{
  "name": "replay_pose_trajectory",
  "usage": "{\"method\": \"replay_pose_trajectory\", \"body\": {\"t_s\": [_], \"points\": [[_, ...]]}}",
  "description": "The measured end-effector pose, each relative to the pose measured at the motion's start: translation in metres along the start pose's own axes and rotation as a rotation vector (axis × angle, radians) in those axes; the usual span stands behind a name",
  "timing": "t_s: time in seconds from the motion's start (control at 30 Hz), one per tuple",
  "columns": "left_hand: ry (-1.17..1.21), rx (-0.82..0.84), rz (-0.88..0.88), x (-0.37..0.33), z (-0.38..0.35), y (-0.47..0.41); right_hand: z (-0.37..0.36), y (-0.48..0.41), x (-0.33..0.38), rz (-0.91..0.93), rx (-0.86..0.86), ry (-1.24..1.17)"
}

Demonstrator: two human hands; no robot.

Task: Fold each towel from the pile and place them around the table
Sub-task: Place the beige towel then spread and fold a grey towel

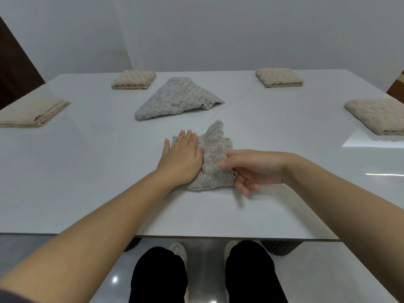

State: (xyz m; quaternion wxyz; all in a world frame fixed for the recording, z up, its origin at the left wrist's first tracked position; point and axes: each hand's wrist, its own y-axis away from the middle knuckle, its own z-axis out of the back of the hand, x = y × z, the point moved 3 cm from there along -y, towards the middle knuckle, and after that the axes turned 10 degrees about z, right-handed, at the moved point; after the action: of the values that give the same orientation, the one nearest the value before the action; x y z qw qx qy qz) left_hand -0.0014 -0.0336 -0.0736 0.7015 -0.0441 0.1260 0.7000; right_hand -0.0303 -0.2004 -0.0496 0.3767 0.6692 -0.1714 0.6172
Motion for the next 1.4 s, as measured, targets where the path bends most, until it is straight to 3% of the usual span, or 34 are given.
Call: {"method": "replay_pose_trajectory", "body": {"t_s": [0.43, 0.63, 0.7, 0.8, 0.87, 0.9, 1.0, 1.1, 1.4], "points": [[-0.071, -0.077, 0.011, -0.003, -0.002, 0.006, 0.0, 0.004, 0.008, 0.07, 0.018, 0.142], [-0.077, -0.09, 0.019, -0.004, -0.001, 0.006, 0.015, 0.025, -0.002, 0.004, -0.007, 0.2], [-0.084, -0.101, 0.017, -0.005, -0.001, 0.006, 0.023, 0.032, 0.001, 0.02, -0.119, 0.256], [-0.092, -0.102, 0.023, -0.006, 0.0, 0.007, 0.029, 0.025, 0.02, 0.18, -0.511, 0.428], [-0.082, -0.089, 0.029, -0.007, 0.003, 0.008, 0.02, 0.011, 0.034, 0.29, -0.717, 0.773], [-0.061, -0.092, 0.036, -0.008, 0.006, 0.008, 0.012, 0.001, 0.038, 0.302, -0.73, 0.947], [0.029, -0.132, 0.075, -0.007, 0.017, 0.014, -0.01, -0.03, 0.029, 0.142, -0.536, 1.236], [0.018, -0.109, 0.061, -0.005, 0.012, 0.021, -0.012, -0.041, 0.004, 0.009, -0.382, 1.341], [-0.037, -0.123, 0.075, 0.003, -0.007, 0.021, -0.008, -0.04, -0.014, 0.041, -0.398, 1.29]]}}
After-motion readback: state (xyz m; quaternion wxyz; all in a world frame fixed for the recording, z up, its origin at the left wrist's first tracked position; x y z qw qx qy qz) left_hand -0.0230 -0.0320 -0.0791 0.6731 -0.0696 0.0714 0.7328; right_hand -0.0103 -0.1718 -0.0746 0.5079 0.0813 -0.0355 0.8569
